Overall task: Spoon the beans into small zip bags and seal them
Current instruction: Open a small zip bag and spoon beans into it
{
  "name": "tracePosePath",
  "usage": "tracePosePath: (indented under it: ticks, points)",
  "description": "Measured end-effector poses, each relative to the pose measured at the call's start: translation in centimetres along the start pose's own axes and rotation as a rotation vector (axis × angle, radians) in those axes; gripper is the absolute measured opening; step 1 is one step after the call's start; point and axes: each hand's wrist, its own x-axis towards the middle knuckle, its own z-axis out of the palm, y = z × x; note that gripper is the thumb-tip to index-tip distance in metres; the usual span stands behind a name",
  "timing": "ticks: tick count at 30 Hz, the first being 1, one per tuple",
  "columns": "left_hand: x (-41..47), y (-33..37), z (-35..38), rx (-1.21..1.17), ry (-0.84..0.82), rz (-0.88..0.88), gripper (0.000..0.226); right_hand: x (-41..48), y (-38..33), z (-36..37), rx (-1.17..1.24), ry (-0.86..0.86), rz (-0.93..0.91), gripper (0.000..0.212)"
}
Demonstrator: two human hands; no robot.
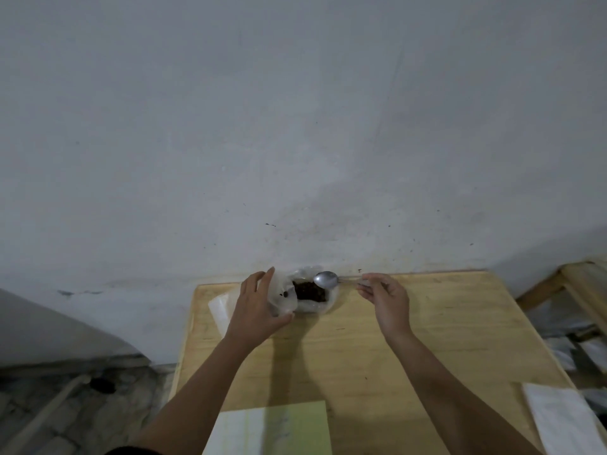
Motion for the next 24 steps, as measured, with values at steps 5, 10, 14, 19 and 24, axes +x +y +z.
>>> tracePosePath:
  ticks: [5, 10, 14, 19, 24]
  points:
    - [-1.1, -1.4, -1.4, -0.023, 0.031, -0.063, 0.105, -0.8, 2.8, 2.7, -0.117, -0.113, 0.133, 0.014]
    - [-2.1, -2.3, -2.0, -0.027, 0.034, -0.091, 0.100, -1.5, 4.3, 4.3, -0.230, -0.174, 0.217, 0.009]
    - [-2.5, -2.2, -2.0, -0.040, 0.051, -0.100, 0.100, -1.7, 3.6, 3.2, -0.313, -0.218, 0.182, 0.007]
    - [-2.4, -1.1, -1.3, -0.065, 0.031, -0.085, 0.103, -1.9, 1.9, 0.2, -0.531, -0.208, 0.018, 0.011]
    - [-1.9, 1.6, 0.1, -0.123, -0.007, -0.032, 0.103, -3.1, -1.5, -0.6, -0.498, -0.266, -0.166, 0.013]
